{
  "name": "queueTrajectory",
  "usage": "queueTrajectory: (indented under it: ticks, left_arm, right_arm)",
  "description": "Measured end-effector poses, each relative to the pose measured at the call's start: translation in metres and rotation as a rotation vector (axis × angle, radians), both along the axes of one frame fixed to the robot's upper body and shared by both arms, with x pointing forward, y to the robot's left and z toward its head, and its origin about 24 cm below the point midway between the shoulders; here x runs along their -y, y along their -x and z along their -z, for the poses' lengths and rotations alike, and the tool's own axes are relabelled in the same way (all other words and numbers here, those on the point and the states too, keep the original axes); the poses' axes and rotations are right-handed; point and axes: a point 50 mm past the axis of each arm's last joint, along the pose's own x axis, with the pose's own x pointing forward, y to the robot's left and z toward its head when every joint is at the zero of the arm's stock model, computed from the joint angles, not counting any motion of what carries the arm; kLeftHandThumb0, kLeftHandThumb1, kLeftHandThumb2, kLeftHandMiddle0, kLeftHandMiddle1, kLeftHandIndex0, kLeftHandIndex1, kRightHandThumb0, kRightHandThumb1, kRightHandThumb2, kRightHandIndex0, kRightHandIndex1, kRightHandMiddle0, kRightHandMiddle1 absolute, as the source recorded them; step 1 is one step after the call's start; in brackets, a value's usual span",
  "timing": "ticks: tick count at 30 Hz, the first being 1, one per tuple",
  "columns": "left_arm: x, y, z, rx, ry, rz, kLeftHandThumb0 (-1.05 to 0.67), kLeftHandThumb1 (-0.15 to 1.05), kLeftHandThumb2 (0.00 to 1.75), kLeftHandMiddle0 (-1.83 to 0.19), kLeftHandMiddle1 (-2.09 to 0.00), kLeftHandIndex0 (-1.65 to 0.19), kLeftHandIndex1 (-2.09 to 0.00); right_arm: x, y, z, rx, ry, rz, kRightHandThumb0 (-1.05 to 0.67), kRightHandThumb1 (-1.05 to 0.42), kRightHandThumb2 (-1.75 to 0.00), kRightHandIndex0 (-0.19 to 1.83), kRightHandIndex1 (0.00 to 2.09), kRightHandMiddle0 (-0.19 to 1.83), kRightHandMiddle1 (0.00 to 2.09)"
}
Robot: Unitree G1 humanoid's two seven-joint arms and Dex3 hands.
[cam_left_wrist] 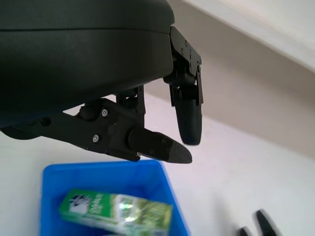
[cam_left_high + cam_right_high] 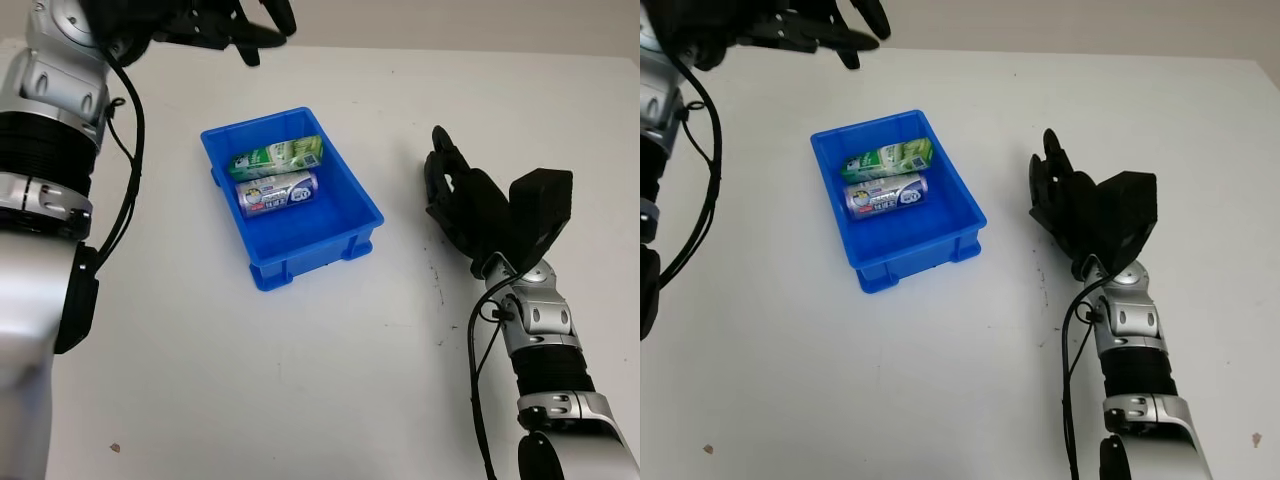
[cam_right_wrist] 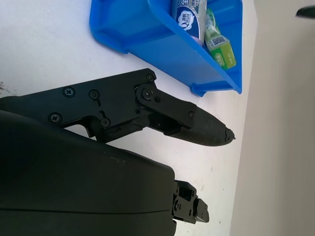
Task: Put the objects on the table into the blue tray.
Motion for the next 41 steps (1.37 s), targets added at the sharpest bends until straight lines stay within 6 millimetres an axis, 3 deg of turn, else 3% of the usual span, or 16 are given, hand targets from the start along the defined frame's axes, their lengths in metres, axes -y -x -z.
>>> queueTrajectory:
  ticks: [2, 5, 8, 10, 15, 19, 30, 36, 41]
  left_arm:
    - [0.000, 0.000, -0.002, 0.029, -0.001, -0.018, -0.26, 1.05, 0.35, 0.12, -0.82, 0.18, -0.84]
    - [-0.003, 0.003, -0.008, 0.112, 0.101, -0.041, -0.45, 1.05, 0.43, 0.12, -0.60, 0.19, -0.87]
    - [-0.011, 0.009, -0.013, 0.173, 0.376, -0.053, -0.64, 1.05, 0.47, 0.05, -0.16, 0.19, -0.46]
    - [-0.017, 0.014, -0.010, 0.184, 0.550, -0.031, -0.69, 1.05, 0.49, 0.08, -0.08, 0.19, -0.27]
    - [-0.033, 0.028, 0.024, 0.152, 0.790, -0.025, -0.76, 1.05, 0.58, 0.18, -0.02, 0.19, -0.03]
    - [-0.046, 0.046, 0.059, 0.114, 0.879, -0.033, -0.77, 1.05, 0.57, 0.19, 0.00, 0.19, 0.00]
    - [-0.067, 0.078, 0.128, 0.109, 0.995, -0.187, -0.77, 1.05, 0.67, 0.19, 0.00, 0.19, 0.00]
    - [-0.079, 0.084, 0.160, 0.078, 1.068, -0.285, -0.76, 1.05, 0.66, 0.19, 0.00, 0.19, 0.00]
    - [-0.074, 0.087, 0.172, 0.072, 1.110, -0.297, -0.79, 1.05, 0.64, 0.19, 0.00, 0.19, 0.00]
  right_arm:
    - [0.000, 0.001, 0.000, 0.001, 0.004, 0.003, -0.67, -1.05, -0.76, -0.19, 0.00, -0.19, 0.00]
    - [0.000, 0.001, 0.001, -0.002, 0.007, 0.004, -0.68, -1.05, -0.76, -0.19, 0.00, -0.19, 0.00]
    - [0.000, 0.001, 0.001, -0.001, 0.006, 0.002, -0.67, -1.05, -0.76, -0.19, 0.00, -0.19, 0.00]
    - [0.000, 0.001, 0.001, -0.001, 0.002, -0.002, -0.69, -1.05, -0.76, -0.19, 0.00, -0.19, 0.00]
    - [0.002, -0.001, -0.001, 0.007, -0.012, 0.005, -0.69, -1.05, -0.75, -0.19, 0.00, -0.19, 0.00]
    - [0.005, -0.002, -0.007, 0.024, -0.029, 0.024, -0.68, -1.05, -0.76, -0.19, 0.00, -0.19, 0.00]
    - [0.006, -0.007, -0.020, 0.091, -0.060, 0.035, -0.68, -1.05, -0.72, -0.19, 0.00, -0.19, 0.00]
    - [0.006, -0.011, -0.024, 0.116, -0.084, 0.056, -0.69, -1.05, -0.76, -0.19, 0.00, -0.19, 0.00]
    - [0.003, -0.012, -0.026, 0.129, -0.090, 0.054, -0.71, -1.05, -0.74, -0.19, 0.00, -0.19, 0.00]
